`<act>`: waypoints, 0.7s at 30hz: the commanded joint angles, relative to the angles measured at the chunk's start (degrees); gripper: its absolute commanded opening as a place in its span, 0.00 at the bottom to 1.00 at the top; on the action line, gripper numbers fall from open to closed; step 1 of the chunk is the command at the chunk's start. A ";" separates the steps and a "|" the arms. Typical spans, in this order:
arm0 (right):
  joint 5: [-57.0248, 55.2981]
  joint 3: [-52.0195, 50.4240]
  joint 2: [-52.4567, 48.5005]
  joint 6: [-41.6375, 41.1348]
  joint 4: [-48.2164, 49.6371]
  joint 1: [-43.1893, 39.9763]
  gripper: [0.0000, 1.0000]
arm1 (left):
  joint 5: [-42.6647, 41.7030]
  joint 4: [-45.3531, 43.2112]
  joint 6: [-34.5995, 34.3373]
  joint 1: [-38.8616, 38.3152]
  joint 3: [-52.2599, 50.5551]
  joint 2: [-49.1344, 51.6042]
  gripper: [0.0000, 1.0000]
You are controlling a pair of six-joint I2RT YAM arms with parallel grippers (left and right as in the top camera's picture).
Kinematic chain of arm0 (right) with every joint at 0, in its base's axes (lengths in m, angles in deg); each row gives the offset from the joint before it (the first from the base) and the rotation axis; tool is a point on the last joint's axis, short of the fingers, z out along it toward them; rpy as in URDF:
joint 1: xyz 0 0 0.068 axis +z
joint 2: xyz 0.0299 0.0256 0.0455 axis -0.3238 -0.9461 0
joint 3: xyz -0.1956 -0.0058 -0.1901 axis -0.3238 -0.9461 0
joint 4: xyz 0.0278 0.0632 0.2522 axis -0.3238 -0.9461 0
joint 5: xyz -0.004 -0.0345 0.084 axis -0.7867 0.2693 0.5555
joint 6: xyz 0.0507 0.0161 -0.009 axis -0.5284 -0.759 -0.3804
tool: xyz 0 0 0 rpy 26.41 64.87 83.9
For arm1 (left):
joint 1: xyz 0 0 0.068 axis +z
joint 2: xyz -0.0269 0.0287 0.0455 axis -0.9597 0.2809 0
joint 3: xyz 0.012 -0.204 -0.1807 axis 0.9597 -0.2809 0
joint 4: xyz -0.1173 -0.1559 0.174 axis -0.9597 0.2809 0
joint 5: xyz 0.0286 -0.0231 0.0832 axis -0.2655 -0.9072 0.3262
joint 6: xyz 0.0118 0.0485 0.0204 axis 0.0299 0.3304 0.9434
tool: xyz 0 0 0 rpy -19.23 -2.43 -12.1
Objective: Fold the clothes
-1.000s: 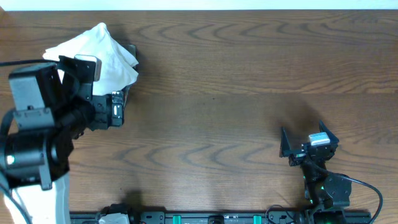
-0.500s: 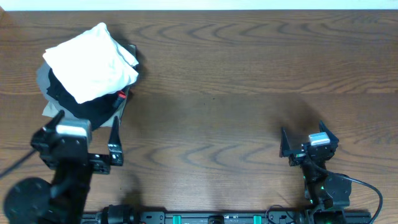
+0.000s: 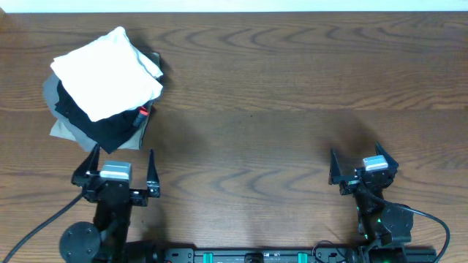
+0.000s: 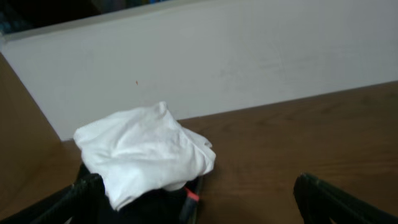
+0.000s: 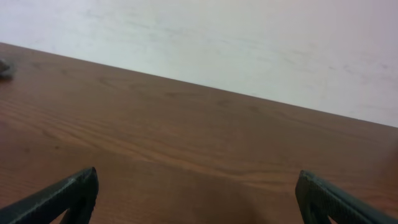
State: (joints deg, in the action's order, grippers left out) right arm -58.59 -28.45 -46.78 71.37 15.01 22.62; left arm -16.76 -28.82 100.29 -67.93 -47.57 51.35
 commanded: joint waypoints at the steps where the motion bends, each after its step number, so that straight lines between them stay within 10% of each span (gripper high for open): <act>1: -0.28 -0.07 0.11 0.39 -0.26 0.57 0.99 | 0.50 -2.71 -0.31 -0.33 -3.58 -3.32 0.98; 21: -0.28 -0.07 0.11 0.42 -0.26 0.57 0.99 | 0.04 -18.64 -0.33 -0.39 -22.91 -8.02 0.98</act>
State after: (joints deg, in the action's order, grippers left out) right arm -58.59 -28.45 -46.78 71.37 15.01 22.62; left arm -16.78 -45.61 100.31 -67.97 -67.85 43.81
